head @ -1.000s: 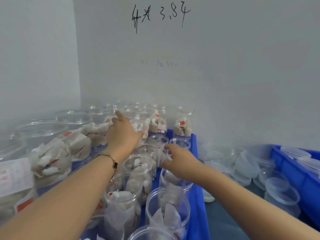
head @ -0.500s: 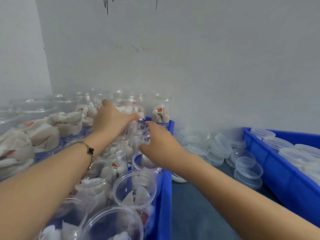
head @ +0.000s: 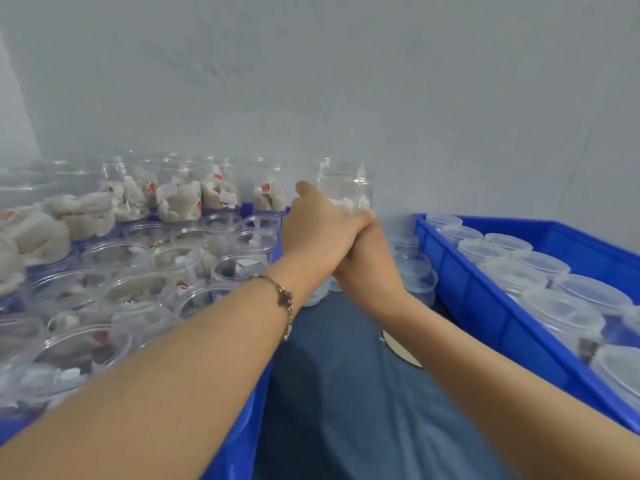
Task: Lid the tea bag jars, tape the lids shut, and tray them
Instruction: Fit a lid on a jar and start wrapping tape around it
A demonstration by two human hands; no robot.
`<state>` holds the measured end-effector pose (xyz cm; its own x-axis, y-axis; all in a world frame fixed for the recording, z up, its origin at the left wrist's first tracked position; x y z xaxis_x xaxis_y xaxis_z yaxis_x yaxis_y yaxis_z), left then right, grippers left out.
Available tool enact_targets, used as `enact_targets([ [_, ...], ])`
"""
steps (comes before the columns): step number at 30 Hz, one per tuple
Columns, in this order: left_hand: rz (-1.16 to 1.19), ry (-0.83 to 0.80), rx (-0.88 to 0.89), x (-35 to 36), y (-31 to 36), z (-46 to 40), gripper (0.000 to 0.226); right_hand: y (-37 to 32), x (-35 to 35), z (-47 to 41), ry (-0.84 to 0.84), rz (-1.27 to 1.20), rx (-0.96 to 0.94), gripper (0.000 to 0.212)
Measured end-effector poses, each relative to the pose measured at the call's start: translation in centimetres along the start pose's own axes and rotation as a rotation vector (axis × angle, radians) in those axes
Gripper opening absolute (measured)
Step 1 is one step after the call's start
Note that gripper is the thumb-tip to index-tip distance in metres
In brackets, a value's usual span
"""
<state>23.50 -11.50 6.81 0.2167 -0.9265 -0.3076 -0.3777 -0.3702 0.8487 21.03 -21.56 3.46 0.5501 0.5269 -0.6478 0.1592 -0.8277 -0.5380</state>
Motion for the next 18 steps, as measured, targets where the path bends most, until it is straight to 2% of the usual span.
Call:
enact_targets([
  [4,0.016,-0.028,-0.156,3.3,-4.9,3.4,0.08,4.1,2.1,3.9,-0.162,0.029,0.013,0.049],
  [7,-0.016,0.012,-0.263,5.1,-9.4,7.4,0.078,6.8,4.7,7.5,-0.282,0.139,-0.014,0.057],
  [9,-0.018,0.068,-0.321,5.6,-12.0,10.1,0.083,8.4,6.4,9.4,-0.388,0.24,-0.05,0.051],
  [11,-0.016,0.11,-0.266,6.0,-13.0,10.9,0.091,10.1,6.6,9.7,-0.455,0.249,-0.069,0.042],
  [14,-0.019,0.109,-0.207,6.7,-13.6,10.0,0.093,13.2,3.8,7.2,-0.365,0.376,-0.032,0.052],
  [17,0.038,0.096,-0.167,7.4,-13.5,9.6,0.095,16.4,-0.1,4.0,-0.126,0.415,0.136,0.04],
  [18,0.051,0.093,-0.148,7.6,-13.4,9.5,0.096,17.3,-0.5,3.1,-0.1,0.403,0.187,0.038],
])
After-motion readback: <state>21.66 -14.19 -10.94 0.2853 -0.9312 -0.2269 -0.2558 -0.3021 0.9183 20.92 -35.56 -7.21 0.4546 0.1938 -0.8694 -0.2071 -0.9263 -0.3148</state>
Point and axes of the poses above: each hand's wrist, its own z-axis away from the middle knuckle, its own x-axis out of the palm, y = z × x, the point moved 10 cm from there along -z, towards the middle knuckle, and after that the axes turned 12 degrees about z, right-handed, at the moved point
